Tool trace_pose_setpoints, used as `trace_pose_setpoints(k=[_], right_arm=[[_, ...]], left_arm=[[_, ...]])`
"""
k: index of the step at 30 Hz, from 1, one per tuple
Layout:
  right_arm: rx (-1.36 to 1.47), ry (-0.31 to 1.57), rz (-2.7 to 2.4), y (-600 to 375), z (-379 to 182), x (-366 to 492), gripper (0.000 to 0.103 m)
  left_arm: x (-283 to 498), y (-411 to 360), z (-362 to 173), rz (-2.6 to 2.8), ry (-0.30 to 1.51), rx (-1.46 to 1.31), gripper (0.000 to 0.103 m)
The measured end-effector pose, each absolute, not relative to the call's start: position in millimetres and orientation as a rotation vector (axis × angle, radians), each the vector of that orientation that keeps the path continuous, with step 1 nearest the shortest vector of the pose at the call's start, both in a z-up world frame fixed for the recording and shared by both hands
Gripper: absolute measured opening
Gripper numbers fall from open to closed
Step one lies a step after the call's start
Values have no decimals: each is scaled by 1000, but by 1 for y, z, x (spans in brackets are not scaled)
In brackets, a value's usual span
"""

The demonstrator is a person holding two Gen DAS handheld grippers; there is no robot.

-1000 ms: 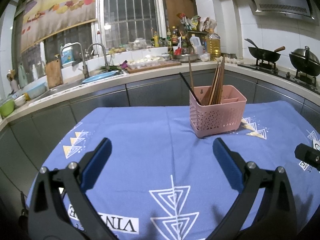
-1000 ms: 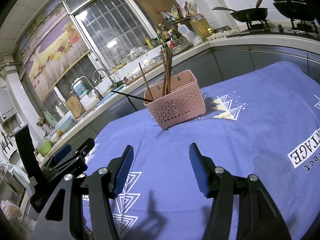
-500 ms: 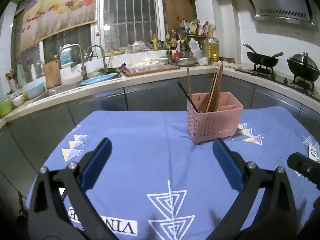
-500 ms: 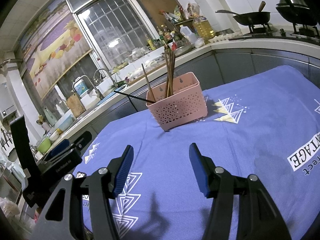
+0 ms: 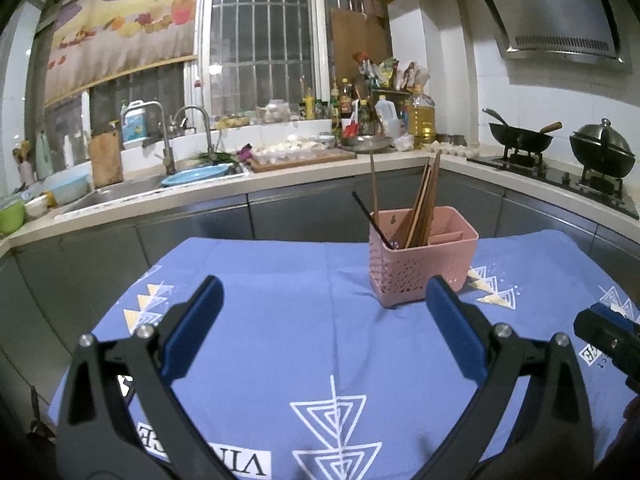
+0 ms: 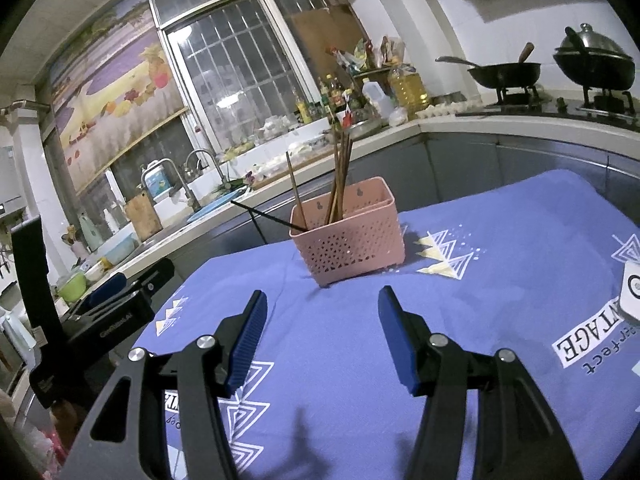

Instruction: Organize utensils

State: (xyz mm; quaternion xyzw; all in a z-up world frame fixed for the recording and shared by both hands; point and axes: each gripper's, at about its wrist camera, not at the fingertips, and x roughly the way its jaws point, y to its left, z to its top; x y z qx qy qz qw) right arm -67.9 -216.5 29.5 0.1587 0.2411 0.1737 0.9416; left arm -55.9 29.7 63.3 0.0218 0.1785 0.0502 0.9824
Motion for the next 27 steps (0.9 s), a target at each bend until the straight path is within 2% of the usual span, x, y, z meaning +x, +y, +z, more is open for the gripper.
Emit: trace_pose_setpoints(k=[27], right_arm=[[330,491,347,-221,31,-66,59]], left_arm=[[-57,32,65,161,354,45,97]])
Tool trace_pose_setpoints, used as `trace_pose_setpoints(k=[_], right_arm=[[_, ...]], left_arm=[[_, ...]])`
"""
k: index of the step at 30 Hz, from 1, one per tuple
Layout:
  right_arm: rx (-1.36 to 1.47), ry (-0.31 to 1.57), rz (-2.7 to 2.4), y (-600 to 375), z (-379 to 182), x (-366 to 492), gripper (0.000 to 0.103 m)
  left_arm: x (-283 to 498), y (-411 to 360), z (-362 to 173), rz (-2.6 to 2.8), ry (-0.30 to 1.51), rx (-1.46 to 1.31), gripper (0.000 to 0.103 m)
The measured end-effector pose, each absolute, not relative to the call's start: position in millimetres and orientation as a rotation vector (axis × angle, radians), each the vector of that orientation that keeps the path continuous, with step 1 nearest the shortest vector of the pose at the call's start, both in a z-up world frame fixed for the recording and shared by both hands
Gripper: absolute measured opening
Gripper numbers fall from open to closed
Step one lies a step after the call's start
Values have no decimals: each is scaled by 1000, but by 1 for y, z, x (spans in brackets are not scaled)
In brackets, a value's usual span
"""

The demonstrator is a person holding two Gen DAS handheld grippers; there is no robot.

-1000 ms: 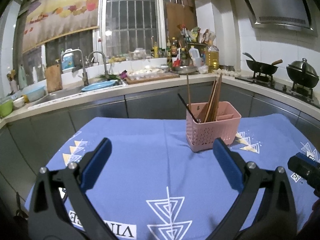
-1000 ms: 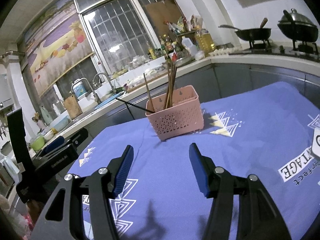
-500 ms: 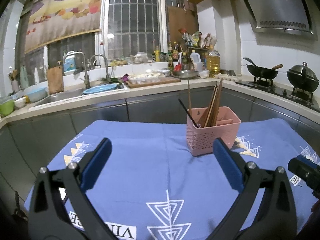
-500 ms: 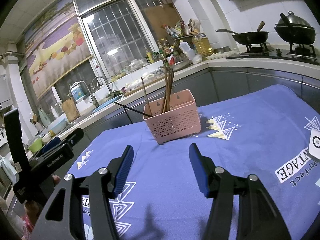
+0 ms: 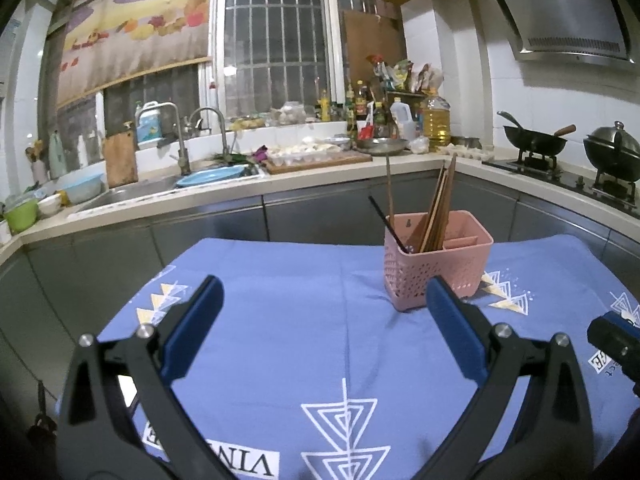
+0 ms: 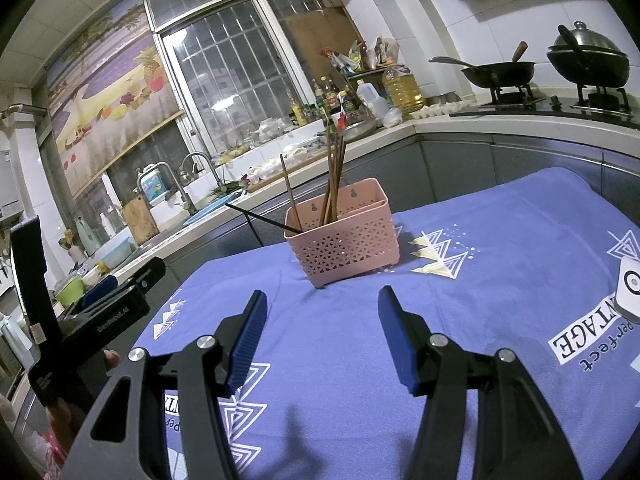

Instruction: Organize utensils

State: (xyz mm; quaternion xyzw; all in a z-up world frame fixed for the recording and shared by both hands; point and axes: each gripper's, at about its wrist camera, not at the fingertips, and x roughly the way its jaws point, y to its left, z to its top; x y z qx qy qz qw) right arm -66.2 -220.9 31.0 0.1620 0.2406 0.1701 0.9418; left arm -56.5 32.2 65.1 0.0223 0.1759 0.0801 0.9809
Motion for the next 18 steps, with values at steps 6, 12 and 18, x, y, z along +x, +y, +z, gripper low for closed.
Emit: trace_pose_setpoints(k=[6,12,18], right_arm=[[329,490,349,-221,31,-66,59],[330,490,347,-221,31,-67,59],[330,491,347,-220,31,-67,59]], left_arm=[[-57,32,65,165,342,50,97],[-58,30,66,161,337,49,97],[-62,30,68,160,306,32,97]])
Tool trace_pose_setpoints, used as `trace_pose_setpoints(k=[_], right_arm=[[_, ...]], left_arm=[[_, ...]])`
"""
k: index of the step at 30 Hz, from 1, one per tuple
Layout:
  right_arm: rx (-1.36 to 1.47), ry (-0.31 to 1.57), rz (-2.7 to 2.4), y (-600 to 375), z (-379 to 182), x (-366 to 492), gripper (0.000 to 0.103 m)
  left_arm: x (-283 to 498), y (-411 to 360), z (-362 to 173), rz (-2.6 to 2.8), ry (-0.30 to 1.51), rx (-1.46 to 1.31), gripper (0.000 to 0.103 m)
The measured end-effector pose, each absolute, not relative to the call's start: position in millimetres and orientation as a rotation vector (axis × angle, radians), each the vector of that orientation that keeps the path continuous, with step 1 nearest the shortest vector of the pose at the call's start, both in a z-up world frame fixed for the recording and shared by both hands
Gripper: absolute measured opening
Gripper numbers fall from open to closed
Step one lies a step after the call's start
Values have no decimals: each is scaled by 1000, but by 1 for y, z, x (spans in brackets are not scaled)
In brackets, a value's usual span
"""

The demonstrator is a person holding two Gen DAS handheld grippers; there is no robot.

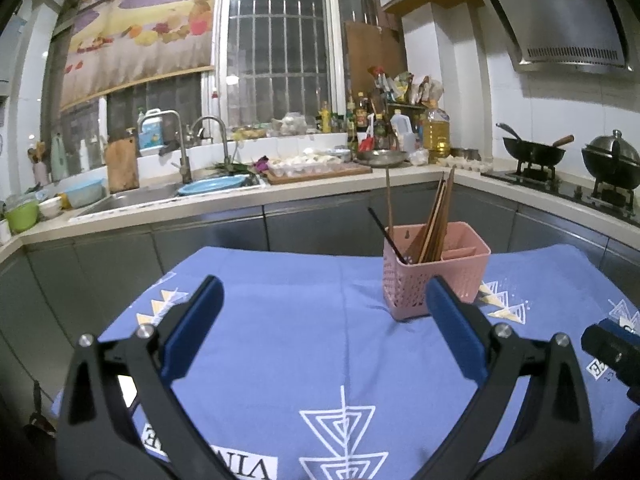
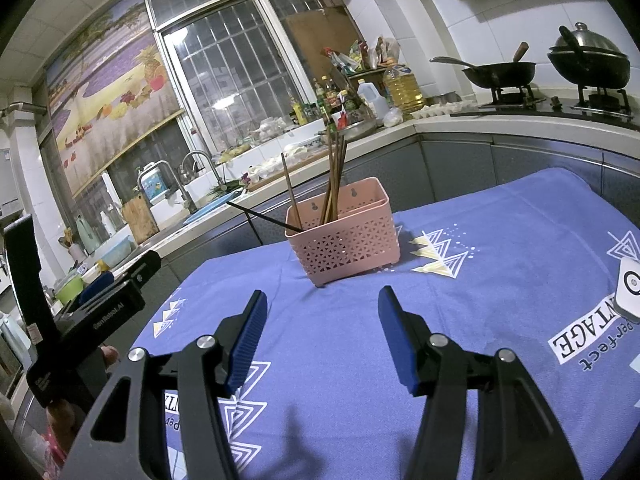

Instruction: Organize utensils

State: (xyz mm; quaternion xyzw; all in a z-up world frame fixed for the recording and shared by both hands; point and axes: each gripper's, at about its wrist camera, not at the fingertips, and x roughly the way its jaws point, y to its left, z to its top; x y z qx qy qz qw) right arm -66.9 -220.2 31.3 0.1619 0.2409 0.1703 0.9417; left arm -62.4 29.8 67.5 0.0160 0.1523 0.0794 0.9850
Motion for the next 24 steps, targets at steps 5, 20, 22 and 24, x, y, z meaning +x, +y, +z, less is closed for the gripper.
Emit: trace_pose_setpoints(k=[5,20,22,24], right_arm=[[330,490,347,-220,31,-67,59],[329,490,346,-219,32,-67,59],[330,491,347,-220,32,-67,59],[330,491,346,-219,32,-67,59]], left_arm=[[-64,29,69,158,289,30,97],[-66,25,69,151,299,39,97],[-67,26,69,152,297,37,97],[-67,26,69,150,297,36,97]])
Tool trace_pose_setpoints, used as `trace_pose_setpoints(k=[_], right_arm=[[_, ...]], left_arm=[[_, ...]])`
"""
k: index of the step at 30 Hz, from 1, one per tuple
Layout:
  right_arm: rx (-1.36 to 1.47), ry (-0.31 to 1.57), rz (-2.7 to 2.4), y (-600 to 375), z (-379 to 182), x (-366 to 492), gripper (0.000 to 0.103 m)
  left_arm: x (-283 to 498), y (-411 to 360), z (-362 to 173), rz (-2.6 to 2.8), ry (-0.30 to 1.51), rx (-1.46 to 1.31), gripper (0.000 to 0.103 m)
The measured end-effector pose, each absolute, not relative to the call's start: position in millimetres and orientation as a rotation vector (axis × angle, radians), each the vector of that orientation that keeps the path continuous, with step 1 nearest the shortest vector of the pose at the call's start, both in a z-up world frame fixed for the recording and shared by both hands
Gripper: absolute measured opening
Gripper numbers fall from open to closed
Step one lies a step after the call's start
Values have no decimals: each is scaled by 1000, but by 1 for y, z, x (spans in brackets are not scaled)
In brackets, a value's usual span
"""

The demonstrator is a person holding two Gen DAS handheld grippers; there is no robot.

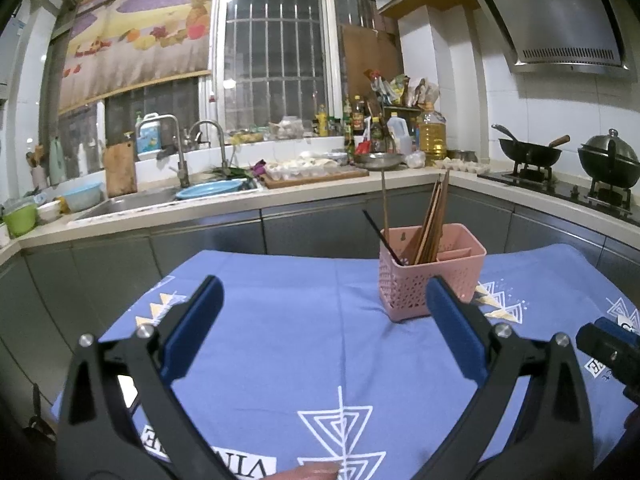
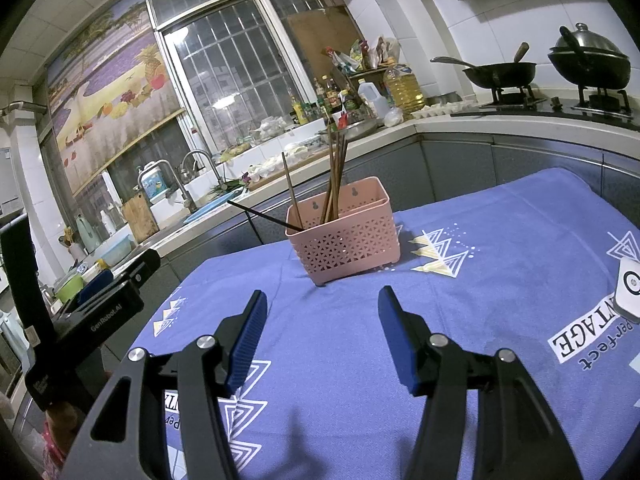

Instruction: Organize utensils

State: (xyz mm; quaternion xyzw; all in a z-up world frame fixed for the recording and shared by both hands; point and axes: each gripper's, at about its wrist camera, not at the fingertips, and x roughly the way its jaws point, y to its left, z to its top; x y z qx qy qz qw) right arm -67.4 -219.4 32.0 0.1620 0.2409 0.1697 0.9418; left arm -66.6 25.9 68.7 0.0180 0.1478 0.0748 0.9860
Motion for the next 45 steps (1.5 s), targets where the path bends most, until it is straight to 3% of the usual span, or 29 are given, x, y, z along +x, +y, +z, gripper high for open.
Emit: trace_pose_setpoints(k=[45], right_arm=[[329,490,345,-219,32,-69,59]], left_arm=[[-69,38,59,148,307,80,97]])
